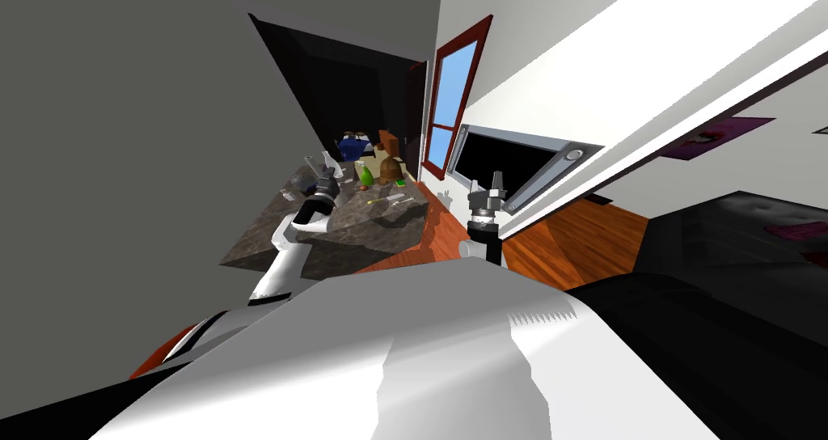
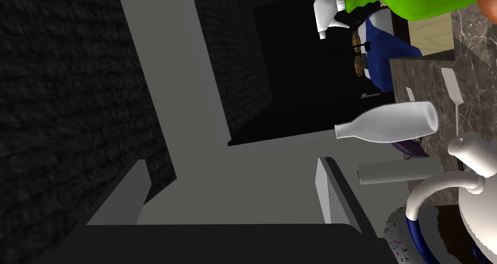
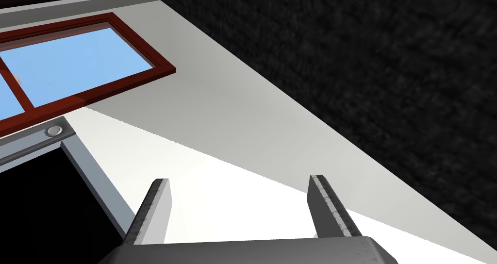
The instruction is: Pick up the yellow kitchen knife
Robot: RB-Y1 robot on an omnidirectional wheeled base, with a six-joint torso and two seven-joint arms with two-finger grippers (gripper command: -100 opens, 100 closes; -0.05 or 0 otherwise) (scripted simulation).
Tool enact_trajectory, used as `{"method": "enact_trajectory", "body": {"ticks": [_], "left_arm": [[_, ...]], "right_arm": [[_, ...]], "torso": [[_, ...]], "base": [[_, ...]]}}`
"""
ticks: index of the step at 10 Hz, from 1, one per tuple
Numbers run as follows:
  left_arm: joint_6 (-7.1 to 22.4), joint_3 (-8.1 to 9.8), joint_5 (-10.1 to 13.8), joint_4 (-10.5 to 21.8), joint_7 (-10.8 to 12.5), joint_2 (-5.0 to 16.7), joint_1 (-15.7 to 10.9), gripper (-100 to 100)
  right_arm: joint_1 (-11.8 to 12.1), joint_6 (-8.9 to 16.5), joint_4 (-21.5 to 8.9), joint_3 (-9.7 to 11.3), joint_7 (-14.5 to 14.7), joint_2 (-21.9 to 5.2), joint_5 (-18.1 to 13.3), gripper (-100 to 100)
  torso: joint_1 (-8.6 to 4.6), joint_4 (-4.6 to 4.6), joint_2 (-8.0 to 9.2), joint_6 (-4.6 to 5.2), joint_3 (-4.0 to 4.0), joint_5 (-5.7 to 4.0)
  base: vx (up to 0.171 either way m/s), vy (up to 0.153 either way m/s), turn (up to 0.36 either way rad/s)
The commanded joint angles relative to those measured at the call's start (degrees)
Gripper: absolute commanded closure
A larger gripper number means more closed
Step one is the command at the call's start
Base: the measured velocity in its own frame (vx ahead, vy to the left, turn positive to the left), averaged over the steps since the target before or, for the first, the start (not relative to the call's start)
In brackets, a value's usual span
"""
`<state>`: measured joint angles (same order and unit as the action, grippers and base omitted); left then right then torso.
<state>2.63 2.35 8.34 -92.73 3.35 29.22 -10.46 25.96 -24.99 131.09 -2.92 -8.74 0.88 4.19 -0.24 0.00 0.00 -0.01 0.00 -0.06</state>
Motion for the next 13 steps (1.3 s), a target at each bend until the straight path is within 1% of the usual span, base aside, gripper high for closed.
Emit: {"method": "enact_trajectory", "body": {"ticks": [1,2,3,4,5,6,7,8,9,10,11,12,13], "left_arm": [[2.8,0.48,0.6,2.9,0.5,1.0,-2.9,-100],[2.8,0.48,0.6,4.2,0.5,1.0,-3.0,-100],[5.2,0.91,1.1,6.2,0.8,1.8,-5.5,-100],[5.3,0.91,1.1,8.3,0.8,1.8,-5.7,-100],[5.3,0.91,1.1,8.4,0.8,1.8,-5.7,-100],[7.9,1.36,1.5,10.6,1.1,2.6,-8.4,-100],[7.9,1.36,1.5,12.2,1.1,2.6,-8.4,-100],[10.5,1.83,1.9,13.7,1.4,3.2,-11.0,-100],[10.5,1.83,1.9,15.9,1.4,3.2,-11.0,-100],[10.5,1.83,1.9,16.0,1.4,3.2,-11.0,-100],[13.1,2.31,2.3,18.4,1.6,3.7,-13.5,-100],[13.1,2.31,2.3,19.9,1.6,3.7,-13.5,-100],[15.4,2.79,2.6,22.2,1.7,4.1,-16.0,-100]], "right_arm": [[0.0,0.0,0.0,0.0,0.0,0.0,0.0,0],[0.0,0.0,0.0,0.0,0.0,0.0,0.0,0],[0.0,0.0,0.0,0.0,0.0,0.0,0.0,0],[0.0,0.0,0.0,0.0,0.0,0.0,0.0,0],[0.0,0.0,0.0,0.0,0.0,0.0,0.0,0],[0.0,0.0,0.0,0.0,0.0,0.0,0.0,0],[0.0,0.0,0.0,0.0,0.0,0.0,0.0,0],[0.0,0.0,0.0,0.0,0.0,0.0,0.0,0],[0.0,0.0,0.0,0.0,0.0,0.0,0.0,0],[0.0,0.0,0.0,0.0,0.0,0.0,0.0,0],[0.0,0.0,0.0,0.0,0.0,0.0,0.0,0],[0.0,0.0,0.0,0.0,0.0,0.0,0.0,0],[0.0,0.0,0.0,0.0,0.0,0.0,0.0,0]], "torso": [[0.00,0.00,0.00,0.00,0.00,0.00],[-0.09,0.00,-0.03,0.01,-0.01,-0.02],[-0.05,-0.01,-0.04,0.00,-0.02,-0.01],[-0.10,0.00,-0.04,0.01,-0.02,-0.02],[-0.05,-0.01,-0.04,-0.01,-0.02,-0.01],[0.10,-0.01,-0.04,0.00,-0.02,0.02],[0.02,-0.01,-0.05,0.01,-0.03,0.00],[0.00,-0.02,-0.04,-0.01,-0.03,0.00],[-0.10,-0.01,-0.07,0.01,-0.04,-0.02],[-0.08,-0.02,-0.04,-0.01,-0.03,-0.02],[0.07,-0.01,-0.03,-0.01,-0.02,0.01],[0.01,-0.01,-0.05,0.01,-0.03,0.00],[0.01,-0.02,-0.05,-0.01,-0.03,0.00]], "base": [[0.002,-0.089,-0.002],[0.003,-0.079,0.003],[0.000,-0.093,-0.006],[0.005,-0.077,-0.001],[0.005,-0.030,0.005],[0.003,-0.061,-0.014],[0.007,-0.069,-0.005],[0.010,-0.097,-0.009],[0.006,-0.088,-0.003],[0.002,-0.039,0.006],[0.007,-0.061,-0.018],[0.010,-0.066,-0.011],[0.014,-0.093,-0.019]]}}
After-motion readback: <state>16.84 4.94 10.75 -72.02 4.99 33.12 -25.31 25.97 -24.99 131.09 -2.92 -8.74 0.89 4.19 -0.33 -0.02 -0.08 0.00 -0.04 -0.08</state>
